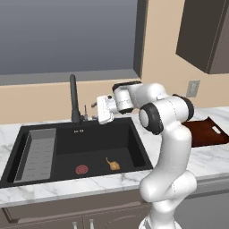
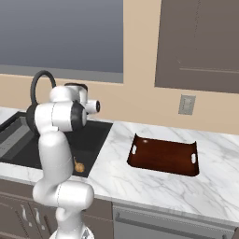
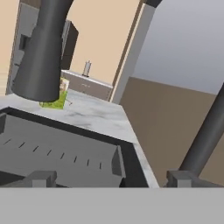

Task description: Pick up all produce items and place them in the sink. Turn on the sink faucet to wash them. Then turn the sink off and put them in the tray.

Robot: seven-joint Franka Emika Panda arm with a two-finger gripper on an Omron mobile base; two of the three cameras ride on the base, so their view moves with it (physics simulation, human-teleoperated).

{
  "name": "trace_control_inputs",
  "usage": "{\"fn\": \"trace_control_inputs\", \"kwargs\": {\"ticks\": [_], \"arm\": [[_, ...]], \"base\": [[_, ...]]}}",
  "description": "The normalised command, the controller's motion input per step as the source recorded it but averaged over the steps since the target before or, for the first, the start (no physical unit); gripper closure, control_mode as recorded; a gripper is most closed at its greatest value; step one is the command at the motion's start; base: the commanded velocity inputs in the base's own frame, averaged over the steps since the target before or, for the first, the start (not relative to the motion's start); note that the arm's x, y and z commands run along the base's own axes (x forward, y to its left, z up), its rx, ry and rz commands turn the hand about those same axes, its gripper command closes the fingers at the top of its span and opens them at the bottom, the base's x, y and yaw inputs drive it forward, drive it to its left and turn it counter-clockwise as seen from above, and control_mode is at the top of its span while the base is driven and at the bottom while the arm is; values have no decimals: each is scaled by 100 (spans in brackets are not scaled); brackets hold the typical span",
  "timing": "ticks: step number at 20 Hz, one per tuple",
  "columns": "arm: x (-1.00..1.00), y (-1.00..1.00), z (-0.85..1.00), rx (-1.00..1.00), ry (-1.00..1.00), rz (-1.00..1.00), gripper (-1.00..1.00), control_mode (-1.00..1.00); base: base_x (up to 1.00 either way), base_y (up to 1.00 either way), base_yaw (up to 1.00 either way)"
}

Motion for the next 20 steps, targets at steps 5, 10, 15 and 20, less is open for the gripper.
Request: {"fn": "trace_control_inputs", "kwargs": {"ticks": [5,10,15,20], "arm": [[24,20,0,0,-2,2,-100,-100],[21,21,0,-1,0,2,-100,-100],[23,6,-4,-2,0,0,-100,-100],[27,0,-9,-1,0,0,-100,-100]], "base": [[0,0,0],[0,0,0],[0,0,0],[0,0,0]]}}
